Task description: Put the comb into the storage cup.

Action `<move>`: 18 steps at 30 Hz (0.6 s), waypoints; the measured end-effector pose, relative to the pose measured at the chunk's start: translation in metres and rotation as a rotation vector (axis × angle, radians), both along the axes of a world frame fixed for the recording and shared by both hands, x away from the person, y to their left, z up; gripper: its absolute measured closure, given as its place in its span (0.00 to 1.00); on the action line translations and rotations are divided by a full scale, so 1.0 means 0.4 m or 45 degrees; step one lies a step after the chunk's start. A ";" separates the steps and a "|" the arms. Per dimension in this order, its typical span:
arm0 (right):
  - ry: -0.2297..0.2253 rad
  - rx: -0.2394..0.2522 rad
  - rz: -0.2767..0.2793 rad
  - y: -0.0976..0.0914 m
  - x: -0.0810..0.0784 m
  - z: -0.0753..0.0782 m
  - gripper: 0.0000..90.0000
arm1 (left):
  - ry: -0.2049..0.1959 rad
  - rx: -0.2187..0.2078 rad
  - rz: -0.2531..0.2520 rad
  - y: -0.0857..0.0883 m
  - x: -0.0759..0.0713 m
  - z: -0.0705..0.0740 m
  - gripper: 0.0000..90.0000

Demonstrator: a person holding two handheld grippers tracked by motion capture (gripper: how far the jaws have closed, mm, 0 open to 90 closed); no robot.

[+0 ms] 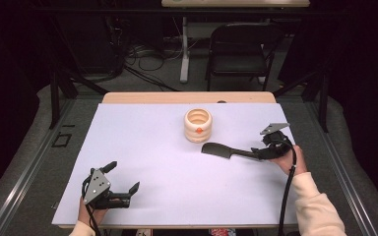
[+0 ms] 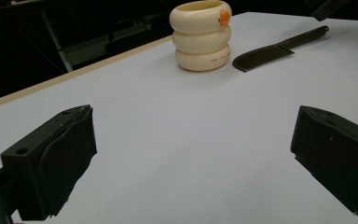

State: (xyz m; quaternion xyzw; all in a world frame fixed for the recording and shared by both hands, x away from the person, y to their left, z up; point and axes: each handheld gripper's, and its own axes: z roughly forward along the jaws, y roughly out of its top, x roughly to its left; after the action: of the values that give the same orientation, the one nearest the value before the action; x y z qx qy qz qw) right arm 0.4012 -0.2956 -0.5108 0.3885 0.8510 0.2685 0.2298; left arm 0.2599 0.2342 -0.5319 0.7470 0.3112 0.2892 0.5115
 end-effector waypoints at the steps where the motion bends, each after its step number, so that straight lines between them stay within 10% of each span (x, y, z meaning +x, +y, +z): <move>1: 0.009 -0.009 0.016 0.004 0.000 0.002 0.30 | 0.000 0.000 0.000 0.000 0.000 0.000 0.00; 18: 0.088 -0.073 0.175 0.038 0.000 0.008 0.10 | 0.003 -0.001 0.005 0.001 0.003 -0.001 0.00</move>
State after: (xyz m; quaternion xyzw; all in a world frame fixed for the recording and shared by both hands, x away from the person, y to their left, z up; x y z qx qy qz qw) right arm 0.4014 -0.2804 -0.5075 0.3314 0.8904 0.2457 0.1925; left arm 0.2610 0.2345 -0.5323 0.7465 0.3134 0.2890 0.5109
